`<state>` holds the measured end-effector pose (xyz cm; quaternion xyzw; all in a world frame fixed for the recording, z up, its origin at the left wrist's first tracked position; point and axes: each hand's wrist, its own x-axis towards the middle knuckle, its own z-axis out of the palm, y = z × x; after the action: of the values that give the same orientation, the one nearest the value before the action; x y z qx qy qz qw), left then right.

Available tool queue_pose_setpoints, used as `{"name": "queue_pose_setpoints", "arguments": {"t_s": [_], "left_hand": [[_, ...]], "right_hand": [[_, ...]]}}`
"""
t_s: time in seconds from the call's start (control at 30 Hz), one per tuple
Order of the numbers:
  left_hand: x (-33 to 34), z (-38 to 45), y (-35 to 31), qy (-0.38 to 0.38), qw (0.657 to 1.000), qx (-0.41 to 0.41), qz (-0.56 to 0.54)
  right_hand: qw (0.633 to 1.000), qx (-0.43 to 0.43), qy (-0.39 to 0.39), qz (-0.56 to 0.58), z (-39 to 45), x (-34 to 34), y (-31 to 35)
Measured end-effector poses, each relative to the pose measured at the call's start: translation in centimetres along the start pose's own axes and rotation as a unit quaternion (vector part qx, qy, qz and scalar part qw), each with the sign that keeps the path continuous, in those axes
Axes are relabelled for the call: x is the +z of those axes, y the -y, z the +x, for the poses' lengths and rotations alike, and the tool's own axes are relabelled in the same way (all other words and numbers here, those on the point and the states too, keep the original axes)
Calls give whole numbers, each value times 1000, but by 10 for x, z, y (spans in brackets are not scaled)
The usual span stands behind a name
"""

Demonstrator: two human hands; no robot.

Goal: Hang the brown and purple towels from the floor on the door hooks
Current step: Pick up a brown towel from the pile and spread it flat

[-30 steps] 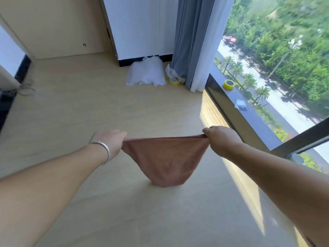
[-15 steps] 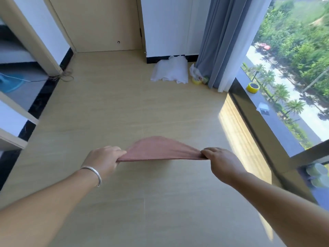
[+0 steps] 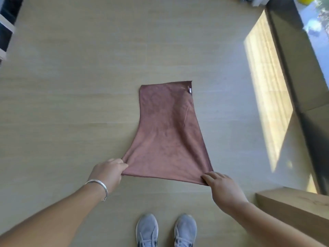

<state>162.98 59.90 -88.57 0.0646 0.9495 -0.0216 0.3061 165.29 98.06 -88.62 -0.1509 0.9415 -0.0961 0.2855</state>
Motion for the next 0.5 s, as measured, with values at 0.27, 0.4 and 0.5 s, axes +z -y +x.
{"name": "queue_pose_setpoints", "arguments": {"t_s": [0.27,0.4,0.5], "left_hand": [[129,-27,-12,171,984,52,11],[141,-26,-10,209,977,38,-14],[122,-1,1,186,981,-3,-63]], "right_hand": [[991,15,130,9,-38,122,8],[990,33,136,16,-27,132,6],[991,64,115,-8,5,118,0]]}}
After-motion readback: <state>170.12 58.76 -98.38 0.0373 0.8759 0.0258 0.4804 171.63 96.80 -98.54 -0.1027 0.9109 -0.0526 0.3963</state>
